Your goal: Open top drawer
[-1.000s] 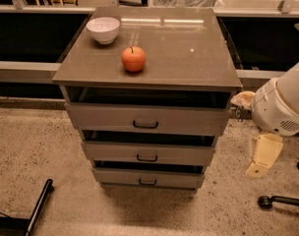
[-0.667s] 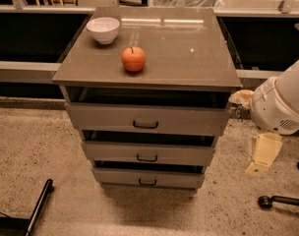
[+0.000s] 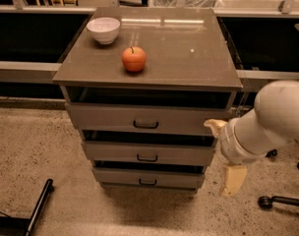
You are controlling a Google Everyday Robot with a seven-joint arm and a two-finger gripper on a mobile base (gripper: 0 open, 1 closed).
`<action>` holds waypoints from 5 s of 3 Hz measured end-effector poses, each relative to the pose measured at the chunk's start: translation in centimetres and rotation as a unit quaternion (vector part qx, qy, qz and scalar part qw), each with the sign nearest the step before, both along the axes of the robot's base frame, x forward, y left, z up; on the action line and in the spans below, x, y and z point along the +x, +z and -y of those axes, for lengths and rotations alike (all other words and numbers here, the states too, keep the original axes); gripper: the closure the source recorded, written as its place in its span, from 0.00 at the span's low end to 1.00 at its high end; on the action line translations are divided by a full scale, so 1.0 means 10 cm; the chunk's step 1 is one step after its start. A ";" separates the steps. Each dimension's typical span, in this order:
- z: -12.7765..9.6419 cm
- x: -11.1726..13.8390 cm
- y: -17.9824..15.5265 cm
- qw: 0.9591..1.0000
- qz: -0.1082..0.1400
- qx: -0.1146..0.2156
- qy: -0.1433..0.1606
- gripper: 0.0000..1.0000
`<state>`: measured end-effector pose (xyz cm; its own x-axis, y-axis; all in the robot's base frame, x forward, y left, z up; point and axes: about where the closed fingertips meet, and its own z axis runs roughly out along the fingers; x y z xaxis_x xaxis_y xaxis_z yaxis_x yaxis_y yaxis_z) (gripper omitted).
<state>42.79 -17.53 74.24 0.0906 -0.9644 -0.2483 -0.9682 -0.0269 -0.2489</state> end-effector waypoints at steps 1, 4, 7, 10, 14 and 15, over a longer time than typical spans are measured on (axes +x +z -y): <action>0.08 0.05 -0.11 0.998 0.051 0.046 0.008 0.00; 0.03 0.76 -0.57 0.997 0.066 0.014 0.038 0.00; 0.14 1.76 -0.96 0.994 0.104 0.026 -0.007 0.00; 0.34 1.98 -1.03 0.998 0.046 0.008 -0.030 0.39; 0.33 1.81 -0.99 0.999 0.033 -0.011 -0.020 0.11; 0.33 1.81 -0.99 0.999 0.032 -0.011 -0.020 0.00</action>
Offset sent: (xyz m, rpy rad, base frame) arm 0.0024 -0.0059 -0.0099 0.0613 -0.0765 0.0281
